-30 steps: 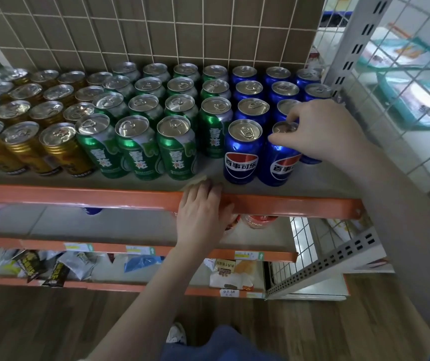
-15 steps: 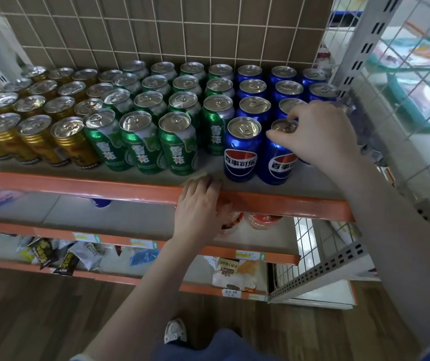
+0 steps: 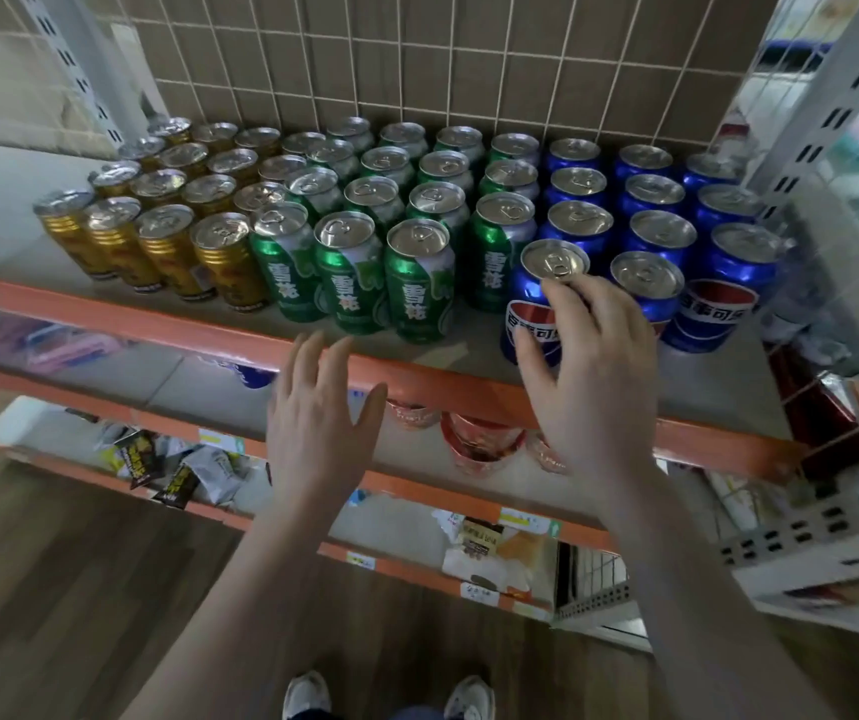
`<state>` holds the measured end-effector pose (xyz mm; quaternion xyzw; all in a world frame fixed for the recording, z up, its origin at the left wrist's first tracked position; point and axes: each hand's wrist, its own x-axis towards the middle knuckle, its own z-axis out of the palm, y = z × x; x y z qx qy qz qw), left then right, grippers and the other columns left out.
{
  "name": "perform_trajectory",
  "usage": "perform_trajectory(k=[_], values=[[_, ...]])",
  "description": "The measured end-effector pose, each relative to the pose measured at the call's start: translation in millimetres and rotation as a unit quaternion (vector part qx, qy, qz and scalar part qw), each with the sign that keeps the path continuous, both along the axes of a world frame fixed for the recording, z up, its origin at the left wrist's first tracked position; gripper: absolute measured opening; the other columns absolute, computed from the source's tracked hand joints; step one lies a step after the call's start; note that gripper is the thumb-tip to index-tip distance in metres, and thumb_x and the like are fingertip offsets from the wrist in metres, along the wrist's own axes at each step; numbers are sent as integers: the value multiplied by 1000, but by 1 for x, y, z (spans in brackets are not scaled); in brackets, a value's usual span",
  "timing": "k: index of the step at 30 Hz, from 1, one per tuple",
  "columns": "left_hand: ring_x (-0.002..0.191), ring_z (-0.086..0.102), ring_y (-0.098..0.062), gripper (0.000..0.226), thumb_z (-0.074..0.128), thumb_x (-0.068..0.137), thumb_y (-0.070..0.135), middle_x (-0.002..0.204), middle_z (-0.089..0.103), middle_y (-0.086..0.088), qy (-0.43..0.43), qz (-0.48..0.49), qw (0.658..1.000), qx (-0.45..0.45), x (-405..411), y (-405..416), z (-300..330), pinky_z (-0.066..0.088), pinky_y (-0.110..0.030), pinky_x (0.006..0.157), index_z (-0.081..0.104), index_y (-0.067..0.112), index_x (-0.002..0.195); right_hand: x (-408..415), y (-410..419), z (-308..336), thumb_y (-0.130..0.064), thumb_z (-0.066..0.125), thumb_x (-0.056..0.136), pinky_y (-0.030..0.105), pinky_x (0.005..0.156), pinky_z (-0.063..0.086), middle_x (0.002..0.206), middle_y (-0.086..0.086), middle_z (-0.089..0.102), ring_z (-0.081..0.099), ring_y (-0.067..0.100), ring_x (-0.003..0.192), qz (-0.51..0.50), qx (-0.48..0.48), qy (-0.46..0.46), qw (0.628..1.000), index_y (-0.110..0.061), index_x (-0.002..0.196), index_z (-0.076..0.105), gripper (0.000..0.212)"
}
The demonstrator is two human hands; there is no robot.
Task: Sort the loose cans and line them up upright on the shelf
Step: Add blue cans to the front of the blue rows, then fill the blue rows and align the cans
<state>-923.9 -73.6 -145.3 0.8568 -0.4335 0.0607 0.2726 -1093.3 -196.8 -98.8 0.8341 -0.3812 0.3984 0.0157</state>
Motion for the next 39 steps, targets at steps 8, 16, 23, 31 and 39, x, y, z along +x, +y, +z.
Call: perform_trajectory(k=[8, 16, 23, 31, 39], values=[[144, 14, -28, 61, 53, 91, 41, 155, 23, -10, 28, 103, 994, 14, 86, 84, 14, 18, -46, 114, 34, 15, 143, 106, 85, -28, -27, 63, 85, 45, 97, 43, 127, 19, 54, 49, 36, 122, 54, 52, 41, 996, -6, 123, 58, 44], [137, 29, -37, 62, 57, 86, 42, 144, 39, -19, 26, 187, 982, 5, 237, 230, 11, 29, -52, 110, 44, 6, 135, 276, 201, -43, -29, 75, 75, 52, 96, 43, 129, 28, 51, 49, 44, 119, 90, 102, 117, 984, -4, 129, 52, 64], [139, 25, -34, 65, 65, 84, 34, 145, 38, -18, 35, 250, 967, -10, 361, 329, 24, 22, -45, 115, 44, 4, 137, 422, 278, -34, -27, 75, 74, 53, 93, 43, 124, 28, 52, 49, 46, 114, 155, 93, 126, 975, -3, 125, 54, 60], [144, 16, -29, 63, 56, 90, 41, 153, 28, -13, 46, 280, 958, -29, 515, 364, 14, 14, -41, 117, 37, 10, 142, 585, 303, -42, -25, 74, 76, 56, 98, 41, 130, 31, 49, 47, 48, 120, 194, 81, 115, 971, -3, 131, 47, 65], [141, 20, -31, 62, 56, 90, 41, 151, 31, -13, 33, 282, 959, -7, 730, 366, 19, 19, -43, 116, 37, 11, 140, 798, 294, -43, -28, 65, 80, 55, 90, 44, 124, 32, 52, 52, 50, 112, 179, 102, 78, 975, -1, 124, 54, 53]])
